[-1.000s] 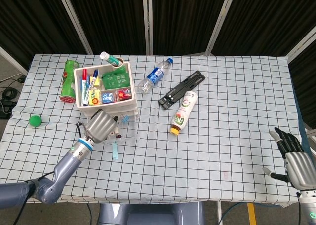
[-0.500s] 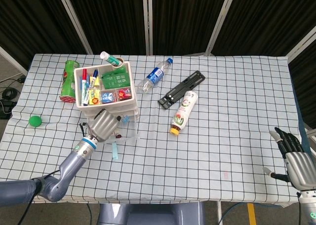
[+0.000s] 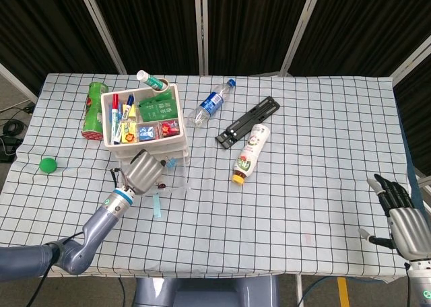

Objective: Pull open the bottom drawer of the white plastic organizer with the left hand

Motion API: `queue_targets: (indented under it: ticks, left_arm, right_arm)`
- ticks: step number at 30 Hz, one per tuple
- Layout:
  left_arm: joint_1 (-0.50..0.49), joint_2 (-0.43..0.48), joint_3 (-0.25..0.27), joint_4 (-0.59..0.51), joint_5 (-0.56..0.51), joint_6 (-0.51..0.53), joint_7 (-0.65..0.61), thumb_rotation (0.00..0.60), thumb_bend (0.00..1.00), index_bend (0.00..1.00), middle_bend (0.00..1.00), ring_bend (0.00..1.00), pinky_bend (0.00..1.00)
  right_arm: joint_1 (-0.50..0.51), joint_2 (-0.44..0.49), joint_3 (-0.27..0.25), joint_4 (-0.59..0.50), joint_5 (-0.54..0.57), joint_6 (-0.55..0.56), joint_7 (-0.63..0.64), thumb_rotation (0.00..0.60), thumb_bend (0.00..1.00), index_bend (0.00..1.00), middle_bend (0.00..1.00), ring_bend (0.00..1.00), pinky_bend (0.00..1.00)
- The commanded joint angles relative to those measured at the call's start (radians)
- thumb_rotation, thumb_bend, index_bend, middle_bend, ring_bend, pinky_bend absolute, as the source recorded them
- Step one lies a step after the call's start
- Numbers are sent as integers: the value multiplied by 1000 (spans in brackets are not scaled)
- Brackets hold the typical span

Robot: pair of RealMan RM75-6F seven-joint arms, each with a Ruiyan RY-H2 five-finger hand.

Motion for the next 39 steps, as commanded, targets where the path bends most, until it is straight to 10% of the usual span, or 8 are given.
queue_targets:
  ticks: [1,21,39]
  left_arm:
    - [1,-6,2,9,9,2,-6,600,269,489,848,776,700]
    - [27,22,18,-37,83,47,-29,600,425,543,848,776,700]
    - [142,249,5,-297,254,246,-156,600,425,534,848,776,700]
  right_arm:
    - [0,0,0,0,0,1,0,600,34,37,0,0,0]
    - [-1,-2,1,-1,4,2,-1,600,34,37,0,0,0]
    - [-6,-4,2,-4,4,9,-15,600,34,37,0,0,0]
